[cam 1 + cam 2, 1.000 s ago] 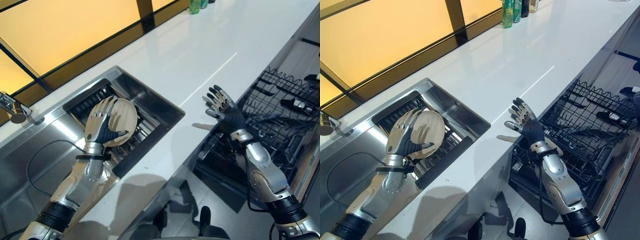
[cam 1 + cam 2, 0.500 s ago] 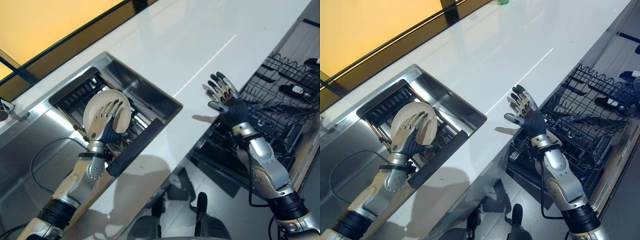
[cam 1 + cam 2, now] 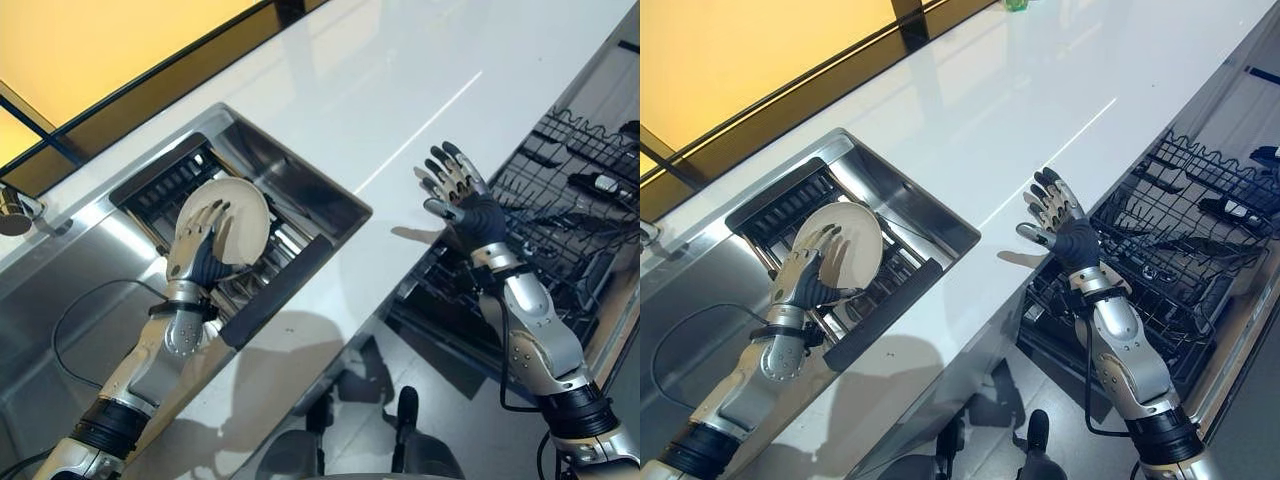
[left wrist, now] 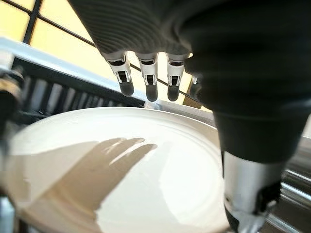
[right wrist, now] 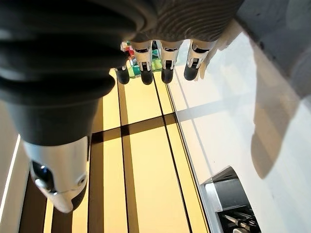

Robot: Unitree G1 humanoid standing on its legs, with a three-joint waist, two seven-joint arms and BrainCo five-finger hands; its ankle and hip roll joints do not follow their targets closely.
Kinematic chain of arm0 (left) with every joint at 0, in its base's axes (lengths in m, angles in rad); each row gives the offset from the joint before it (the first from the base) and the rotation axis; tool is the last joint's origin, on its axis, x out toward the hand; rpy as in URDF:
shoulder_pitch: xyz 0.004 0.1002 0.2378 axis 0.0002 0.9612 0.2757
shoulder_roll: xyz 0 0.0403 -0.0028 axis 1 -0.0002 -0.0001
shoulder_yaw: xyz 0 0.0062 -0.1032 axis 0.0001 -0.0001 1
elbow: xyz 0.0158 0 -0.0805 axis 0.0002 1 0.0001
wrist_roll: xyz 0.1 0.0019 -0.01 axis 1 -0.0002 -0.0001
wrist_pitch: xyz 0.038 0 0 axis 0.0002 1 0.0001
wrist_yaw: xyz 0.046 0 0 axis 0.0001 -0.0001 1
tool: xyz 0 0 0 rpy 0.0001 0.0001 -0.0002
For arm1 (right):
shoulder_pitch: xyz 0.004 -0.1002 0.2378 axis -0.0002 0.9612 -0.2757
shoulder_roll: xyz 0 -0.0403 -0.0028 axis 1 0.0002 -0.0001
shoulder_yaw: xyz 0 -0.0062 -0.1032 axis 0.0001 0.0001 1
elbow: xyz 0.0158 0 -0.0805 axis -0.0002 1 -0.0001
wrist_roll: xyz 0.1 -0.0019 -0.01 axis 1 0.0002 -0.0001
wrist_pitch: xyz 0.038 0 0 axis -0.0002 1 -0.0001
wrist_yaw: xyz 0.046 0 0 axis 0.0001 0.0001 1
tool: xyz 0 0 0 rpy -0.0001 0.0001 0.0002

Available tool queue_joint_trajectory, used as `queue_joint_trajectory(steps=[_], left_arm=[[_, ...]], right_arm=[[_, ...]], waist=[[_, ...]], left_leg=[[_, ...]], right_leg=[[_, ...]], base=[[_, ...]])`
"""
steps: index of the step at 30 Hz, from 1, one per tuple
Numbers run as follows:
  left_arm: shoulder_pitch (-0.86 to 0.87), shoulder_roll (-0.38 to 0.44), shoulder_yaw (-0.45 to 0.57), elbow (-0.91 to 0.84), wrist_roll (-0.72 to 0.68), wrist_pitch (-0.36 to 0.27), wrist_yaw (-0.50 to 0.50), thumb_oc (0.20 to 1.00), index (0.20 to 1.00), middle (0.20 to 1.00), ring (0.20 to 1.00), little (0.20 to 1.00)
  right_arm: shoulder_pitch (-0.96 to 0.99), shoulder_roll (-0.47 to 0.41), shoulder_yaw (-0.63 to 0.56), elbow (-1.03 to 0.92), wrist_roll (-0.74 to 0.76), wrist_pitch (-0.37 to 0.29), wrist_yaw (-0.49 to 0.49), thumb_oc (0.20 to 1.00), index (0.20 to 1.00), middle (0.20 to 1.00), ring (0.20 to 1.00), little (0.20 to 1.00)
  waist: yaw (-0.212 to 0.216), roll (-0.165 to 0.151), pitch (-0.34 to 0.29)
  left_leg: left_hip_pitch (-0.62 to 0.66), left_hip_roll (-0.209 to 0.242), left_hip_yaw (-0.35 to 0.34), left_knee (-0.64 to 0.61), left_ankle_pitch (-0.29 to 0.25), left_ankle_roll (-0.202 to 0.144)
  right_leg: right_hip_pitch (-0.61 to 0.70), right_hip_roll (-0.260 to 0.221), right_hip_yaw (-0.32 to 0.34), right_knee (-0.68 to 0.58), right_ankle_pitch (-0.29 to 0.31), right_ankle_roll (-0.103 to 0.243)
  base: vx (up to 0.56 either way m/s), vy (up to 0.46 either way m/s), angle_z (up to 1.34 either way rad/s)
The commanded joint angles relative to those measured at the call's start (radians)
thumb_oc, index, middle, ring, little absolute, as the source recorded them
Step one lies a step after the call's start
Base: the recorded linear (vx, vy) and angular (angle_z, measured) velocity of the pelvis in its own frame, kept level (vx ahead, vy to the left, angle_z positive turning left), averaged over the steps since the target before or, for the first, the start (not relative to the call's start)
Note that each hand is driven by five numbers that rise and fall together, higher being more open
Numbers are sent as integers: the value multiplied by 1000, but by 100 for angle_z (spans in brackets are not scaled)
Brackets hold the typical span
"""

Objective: Pick up plates and place into dishwasher.

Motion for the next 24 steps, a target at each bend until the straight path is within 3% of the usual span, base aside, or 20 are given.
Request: queue_joint_trajectory(steps=[1,7,24], left_arm=[[-102,42,-5,64,9,-2,50,1000,1000,1000,1000,1000],[-188,4,-104,113,-1,-34,7,1000,1000,1000,1000,1000],[-207,12,-108,91,-88,-57,-99,1000,1000,1000,1000,1000]], right_arm=[[36,-21,47,86,15,51,-47,1000,1000,1000,1000,1000],[-11,3,69,102,-1,29,-69,1000,1000,1000,1000,1000],[-26,2,38,103,-15,40,-54,1000,1000,1000,1000,1000]], waist=[[-18,-45,26],[-26,-61,62],[-42,-38,99]], left_leg=[[-91,2,-16,63,2,-9],[-115,4,-10,57,11,-2],[-144,-10,2,57,20,6]], right_leg=[[-47,-80,62,144,-100,62],[-75,-71,74,138,-82,62],[-127,-81,76,155,-64,62]], base=[[-117,-36,-2],[-65,-44,-2],[-19,8,-3]])
